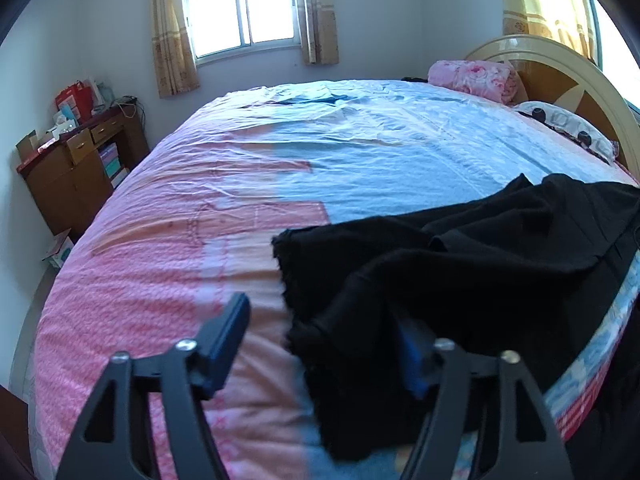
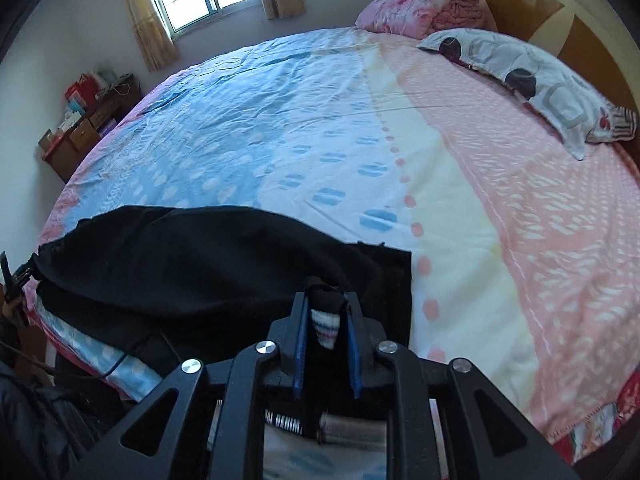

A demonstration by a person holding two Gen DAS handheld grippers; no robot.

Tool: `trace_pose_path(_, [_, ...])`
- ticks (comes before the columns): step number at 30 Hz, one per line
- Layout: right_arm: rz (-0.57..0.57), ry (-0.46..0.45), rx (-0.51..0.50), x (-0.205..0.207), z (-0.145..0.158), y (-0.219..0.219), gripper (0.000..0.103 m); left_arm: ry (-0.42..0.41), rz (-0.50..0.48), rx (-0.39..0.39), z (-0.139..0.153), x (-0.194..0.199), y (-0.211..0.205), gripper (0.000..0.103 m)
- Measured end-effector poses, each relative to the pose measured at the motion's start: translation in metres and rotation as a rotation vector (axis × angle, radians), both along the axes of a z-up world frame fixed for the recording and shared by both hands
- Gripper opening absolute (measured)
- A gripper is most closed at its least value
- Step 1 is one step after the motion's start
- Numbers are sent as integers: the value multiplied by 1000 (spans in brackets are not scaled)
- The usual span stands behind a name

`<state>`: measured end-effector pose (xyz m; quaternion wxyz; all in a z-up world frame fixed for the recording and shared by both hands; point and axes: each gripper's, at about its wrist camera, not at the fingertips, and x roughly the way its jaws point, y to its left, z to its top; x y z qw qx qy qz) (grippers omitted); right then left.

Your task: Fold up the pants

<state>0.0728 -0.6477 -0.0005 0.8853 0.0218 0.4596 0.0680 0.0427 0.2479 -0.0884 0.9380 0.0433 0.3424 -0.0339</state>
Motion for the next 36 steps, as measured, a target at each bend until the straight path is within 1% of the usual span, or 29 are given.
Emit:
trace_pose_path(1, [-8,-15,-8,-6,6,-1,43,0,-1,8,1,-4,2,86])
trace_pose_path(2, [-16,-29,-13,-12,12,-2,47,3,-3,23,1,-9,4,90])
trace_pose_path(3, [-27,-40,-21,-18,19,-4,47,6,-10,37,0,-12,4,92])
trace_pose_path(5, [-39,-59,-29,-28,31,-5,48,29,-29,58,-3,-17,7,93])
trace_pose_path(6, [-40,-68,-24,-34,38,-5,48,37,-35,62,-4,-18,7,93])
trace_pose_path(8, [-21,-60,18,-45,50,4,48,47,-45,77,-6,-25,8,93])
trace_pose_path(9, [6,-55,37,-50,53,12,48,50,-48,89,-6,-27,8,93])
trace_pose_path(10, [62,-49,53,-56,56,28,48,49,-47,104,-7,-29,9,93])
trace_pose_path(12, [187,-44,50,-67,56,68,48,50,-30,123,-10,-33,11,95])
trace_pose_path(13, [274,-32,39,-72,52,99,48,54,-24,131,-12,-35,12,95])
trace_pose_path(15, [383,-16,18,-76,41,143,48,62,-20,187,-16,-34,9,95])
trace_pose_path(16, [445,-7,15,-77,31,171,48,70,-18,204,-18,-35,9,95])
trace_pose_path(18, [528,17,9,-77,11,218,48,91,0,210,-22,-37,12,95])
trace_pose_path(20, [585,39,27,-68,-12,265,48,94,24,209,-23,-42,19,95])
trace_pose_path(21, [588,39,33,-62,-18,278,48,97,53,202,-23,-45,23,94])
trace_pose_path(22, [584,35,41,-56,-27,295,48,92,76,164,-21,-48,27,92])
trace_pose_path(24, [574,20,-17,-45,-41,325,48,51,84,41,-13,-56,30,92])
trace_pose_path(25, [572,-1,-50,-40,-48,338,48,30,86,24,-11,-59,28,92])
trace_pose_path(26, [568,-31,-85,-37,-54,349,48,18,83,25,-10,-61,25,92])
trace_pose_path(27, [572,-46,-115,-34,-58,356,48,15,73,32,-10,-61,20,92])
trace_pose_path(29, [584,-86,-210,-30,-69,372,48,23,66,27,-14,-59,16,92])
trace_pose_path(31, [606,-83,-282,-24,-78,382,48,28,53,7,-15,-56,13,88])
trace_pose_path(36, [681,-95,-415,-25,-98,396,48,19,32,-22,-17,-46,8,88])
